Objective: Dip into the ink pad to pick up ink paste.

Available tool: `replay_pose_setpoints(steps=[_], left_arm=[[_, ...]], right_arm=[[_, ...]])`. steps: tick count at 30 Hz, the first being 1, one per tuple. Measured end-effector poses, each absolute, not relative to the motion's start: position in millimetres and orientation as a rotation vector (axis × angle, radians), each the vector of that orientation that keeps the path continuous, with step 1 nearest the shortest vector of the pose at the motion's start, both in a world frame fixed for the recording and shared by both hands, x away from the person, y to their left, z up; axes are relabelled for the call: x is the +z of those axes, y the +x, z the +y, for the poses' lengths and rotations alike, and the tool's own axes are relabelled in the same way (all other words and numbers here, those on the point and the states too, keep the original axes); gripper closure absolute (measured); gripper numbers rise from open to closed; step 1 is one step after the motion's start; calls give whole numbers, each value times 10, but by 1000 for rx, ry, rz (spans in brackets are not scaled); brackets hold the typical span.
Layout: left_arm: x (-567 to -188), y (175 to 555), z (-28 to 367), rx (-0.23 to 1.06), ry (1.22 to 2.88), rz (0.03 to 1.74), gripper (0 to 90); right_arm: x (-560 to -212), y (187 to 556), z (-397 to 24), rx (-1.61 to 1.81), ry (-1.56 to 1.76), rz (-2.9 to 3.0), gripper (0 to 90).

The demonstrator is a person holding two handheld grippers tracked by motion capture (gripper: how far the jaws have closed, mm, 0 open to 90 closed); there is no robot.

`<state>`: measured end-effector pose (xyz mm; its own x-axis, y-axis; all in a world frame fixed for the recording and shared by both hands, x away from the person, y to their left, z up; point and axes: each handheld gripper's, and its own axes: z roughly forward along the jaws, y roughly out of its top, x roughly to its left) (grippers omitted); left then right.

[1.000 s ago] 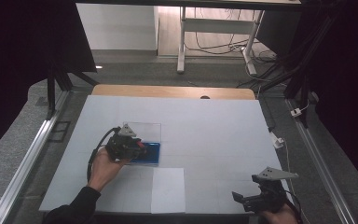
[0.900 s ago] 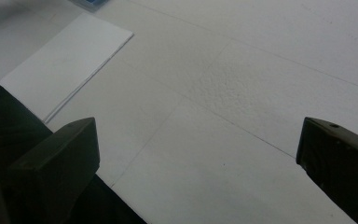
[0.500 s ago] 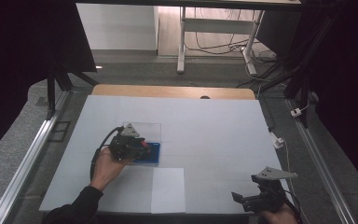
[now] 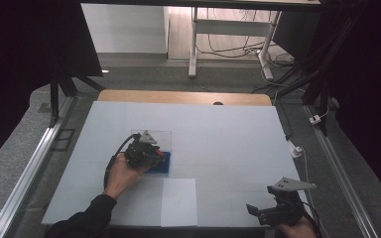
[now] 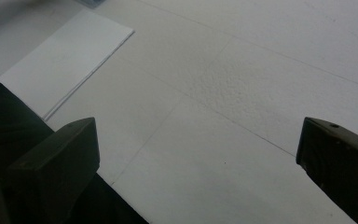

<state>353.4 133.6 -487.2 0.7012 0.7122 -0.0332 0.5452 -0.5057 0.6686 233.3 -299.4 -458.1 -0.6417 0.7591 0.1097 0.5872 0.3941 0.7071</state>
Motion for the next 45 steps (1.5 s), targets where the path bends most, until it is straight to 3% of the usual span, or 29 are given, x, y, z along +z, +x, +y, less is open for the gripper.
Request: replay_pose_setpoints(steps=[11,26,38,45], left_arm=[[-4959,3621,1275,303,2261,1024,577],[-5004,3505,1153,447,2278,1018,584],[-5051,3618,1365,244,2163,1069,585],[-5023,3529,1207,392,2239,1044,584]], right_arm=[[-4581,2333,-2991,1081,1190,2425,0],[-4585,2337,-2979,1068,1189,2434,0],[-4587,2340,-2982,1068,1194,2435,0],[-4590,2347,-2981,1065,1196,2440,0]])
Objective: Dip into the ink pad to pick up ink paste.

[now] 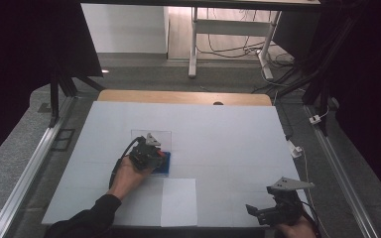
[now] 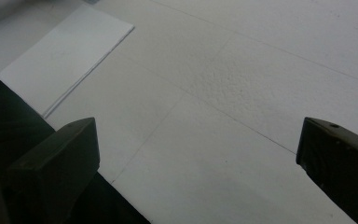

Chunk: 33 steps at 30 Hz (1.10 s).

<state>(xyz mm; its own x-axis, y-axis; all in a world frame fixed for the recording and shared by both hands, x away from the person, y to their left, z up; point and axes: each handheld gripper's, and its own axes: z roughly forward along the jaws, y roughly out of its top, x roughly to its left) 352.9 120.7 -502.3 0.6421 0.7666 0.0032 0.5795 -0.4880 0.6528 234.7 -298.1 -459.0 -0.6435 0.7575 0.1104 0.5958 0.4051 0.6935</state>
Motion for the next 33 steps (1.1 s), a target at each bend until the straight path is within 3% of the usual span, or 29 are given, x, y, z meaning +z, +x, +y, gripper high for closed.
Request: replay_pose_setpoints(steps=[7,33], left_arm=[[-5032,3574,1293,312,2197,1057,581],[-4816,3533,1854,288,2132,1117,577]], right_arm=[[-4589,2345,-2983,1067,1198,2437,0],[-4585,2338,-2985,1072,1194,2434,0]])
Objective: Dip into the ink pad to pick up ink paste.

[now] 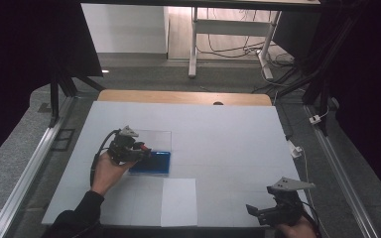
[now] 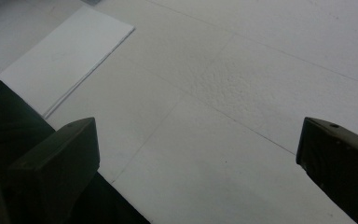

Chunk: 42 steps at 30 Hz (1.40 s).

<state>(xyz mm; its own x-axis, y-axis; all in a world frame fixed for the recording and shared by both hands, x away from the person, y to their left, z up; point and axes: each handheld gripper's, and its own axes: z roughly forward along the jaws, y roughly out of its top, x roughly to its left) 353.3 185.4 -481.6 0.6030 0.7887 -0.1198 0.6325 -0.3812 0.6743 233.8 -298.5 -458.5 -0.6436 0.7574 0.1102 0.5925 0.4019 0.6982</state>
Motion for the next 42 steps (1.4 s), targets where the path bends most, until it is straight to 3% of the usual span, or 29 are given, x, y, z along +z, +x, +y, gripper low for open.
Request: replay_pose_setpoints(steps=[23,31,42], left_arm=[[-4988,3590,1973,281,2182,1195,577],[-5016,3550,1940,321,2181,1197,580],[-5015,3453,1785,469,2242,1183,582]], right_arm=[[-4586,2339,-2983,1070,1191,2436,0],[-4588,2341,-2980,1067,1191,2439,0],[-4591,2344,-2976,1061,1192,2442,0]])
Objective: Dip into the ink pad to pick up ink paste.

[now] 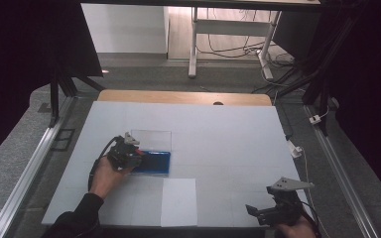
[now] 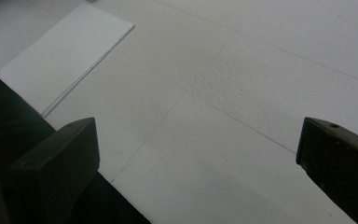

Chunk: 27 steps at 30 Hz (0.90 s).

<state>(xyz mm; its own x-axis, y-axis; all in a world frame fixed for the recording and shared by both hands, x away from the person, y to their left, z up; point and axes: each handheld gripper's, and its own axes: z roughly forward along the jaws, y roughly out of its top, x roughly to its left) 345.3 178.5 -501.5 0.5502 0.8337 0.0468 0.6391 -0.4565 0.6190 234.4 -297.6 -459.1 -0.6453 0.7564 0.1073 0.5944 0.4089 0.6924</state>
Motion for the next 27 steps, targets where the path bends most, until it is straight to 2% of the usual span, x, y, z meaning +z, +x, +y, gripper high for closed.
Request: replay_pose_setpoints(steps=[11,22,27], left_arm=[[-5042,3537,1939,313,2136,1241,582],[-5017,3480,1777,450,2220,1218,582],[-5026,3500,1828,407,2190,1227,582]], right_arm=[[-4592,2344,-2976,1062,1192,2444,0],[-4593,2348,-2973,1055,1194,2448,0],[-4593,2347,-2974,1056,1193,2447,0]])
